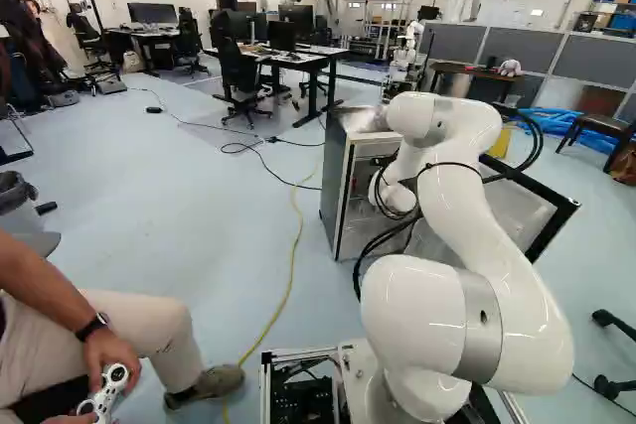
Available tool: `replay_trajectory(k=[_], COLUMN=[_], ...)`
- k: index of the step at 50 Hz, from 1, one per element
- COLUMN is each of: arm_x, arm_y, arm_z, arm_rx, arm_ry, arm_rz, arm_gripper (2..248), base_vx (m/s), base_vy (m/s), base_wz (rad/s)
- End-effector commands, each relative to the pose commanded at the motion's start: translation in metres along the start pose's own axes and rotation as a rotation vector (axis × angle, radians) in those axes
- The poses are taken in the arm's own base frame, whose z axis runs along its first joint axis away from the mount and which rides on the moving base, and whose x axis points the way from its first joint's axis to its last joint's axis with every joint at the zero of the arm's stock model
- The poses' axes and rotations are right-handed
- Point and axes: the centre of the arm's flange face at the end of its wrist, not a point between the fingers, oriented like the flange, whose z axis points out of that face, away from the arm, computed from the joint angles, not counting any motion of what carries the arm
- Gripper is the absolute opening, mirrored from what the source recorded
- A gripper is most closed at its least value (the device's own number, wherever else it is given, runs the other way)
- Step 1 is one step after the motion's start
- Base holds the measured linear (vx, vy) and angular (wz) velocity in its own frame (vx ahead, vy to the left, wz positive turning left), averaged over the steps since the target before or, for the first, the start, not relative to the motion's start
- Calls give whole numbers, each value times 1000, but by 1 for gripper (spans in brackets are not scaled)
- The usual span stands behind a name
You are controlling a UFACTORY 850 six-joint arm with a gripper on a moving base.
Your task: Grab a drink from the fridge
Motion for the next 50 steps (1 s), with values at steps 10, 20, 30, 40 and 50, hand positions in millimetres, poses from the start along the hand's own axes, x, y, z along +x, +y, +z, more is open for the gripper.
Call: replay_trajectory(k=[10,20,30,40,50], arm_x=[10,20,29,32,30], arm_y=[-1,-2,-2,-2,-2], arm_z=[-19,-39,-61,-81,-98], arm_rx=[-1,-3,-6,-10,-13], arm_ry=[-11,-21,-31,-46,-66], arm_rz=[4,7,12,18,25], arm_gripper=[92,92,92,92,92], base_vx=[0,0,0,0,0], base_vy=[0,0,0,0,0], base_wz=[0,0,0,0,0])
